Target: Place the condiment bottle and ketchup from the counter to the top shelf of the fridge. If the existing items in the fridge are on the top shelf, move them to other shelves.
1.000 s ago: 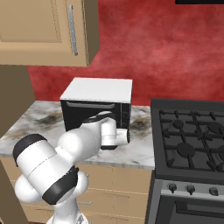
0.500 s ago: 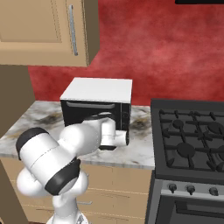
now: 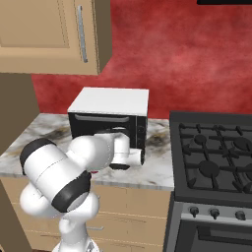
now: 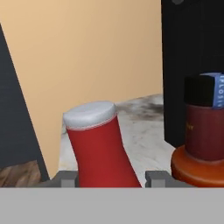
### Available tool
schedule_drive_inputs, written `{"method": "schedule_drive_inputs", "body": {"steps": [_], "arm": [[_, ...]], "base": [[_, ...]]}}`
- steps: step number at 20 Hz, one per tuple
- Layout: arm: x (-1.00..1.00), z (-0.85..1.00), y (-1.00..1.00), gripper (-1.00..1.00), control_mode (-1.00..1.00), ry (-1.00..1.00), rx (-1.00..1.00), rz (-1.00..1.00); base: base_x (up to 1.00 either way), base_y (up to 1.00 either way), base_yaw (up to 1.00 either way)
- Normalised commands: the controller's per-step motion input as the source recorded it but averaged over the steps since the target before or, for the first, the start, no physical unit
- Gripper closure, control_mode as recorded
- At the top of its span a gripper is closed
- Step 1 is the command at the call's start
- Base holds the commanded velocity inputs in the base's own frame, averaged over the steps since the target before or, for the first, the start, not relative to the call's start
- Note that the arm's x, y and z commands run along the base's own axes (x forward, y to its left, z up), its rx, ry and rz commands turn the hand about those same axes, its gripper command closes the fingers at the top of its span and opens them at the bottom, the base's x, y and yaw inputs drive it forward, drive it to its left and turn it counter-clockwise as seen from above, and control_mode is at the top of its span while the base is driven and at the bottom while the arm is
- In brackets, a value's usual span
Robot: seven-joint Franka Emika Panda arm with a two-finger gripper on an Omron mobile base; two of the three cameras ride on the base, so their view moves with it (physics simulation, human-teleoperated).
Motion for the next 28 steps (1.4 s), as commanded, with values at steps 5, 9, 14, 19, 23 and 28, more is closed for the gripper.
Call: {"method": "schedule_drive_inputs", "body": {"steps": [5, 9, 14, 19, 23, 28], "arm": [[0.0, 0.02, -0.01, 1.0, -1.0, 0.0, 0.0, 0.0], [-0.3, 0.64, -0.16, 1.0, -1.0, -0.02, 0.07, -0.04], [-0.41, 1.0, -0.06, 1.0, -1.0, -0.05, 0.04, -0.13], [-0.44, 1.0, 0.05, 1.0, -1.0, 0.0, 0.0, -0.13], [-0.72, 1.0, 0.05, 1.0, -1.0, 0.0, -0.01, -0.13], [-0.93, 1.0, 0.0, 1.0, -1.0, -0.01, -0.02, -0.1]], "base": [[0.0, 0.0, 0.0], [0.0, 0.0, 0.0], [0.0, 0.0, 0.0], [0.0, 0.0, 0.0], [0.0, 0.0, 0.0], [0.0, 0.0, 0.0]]}}
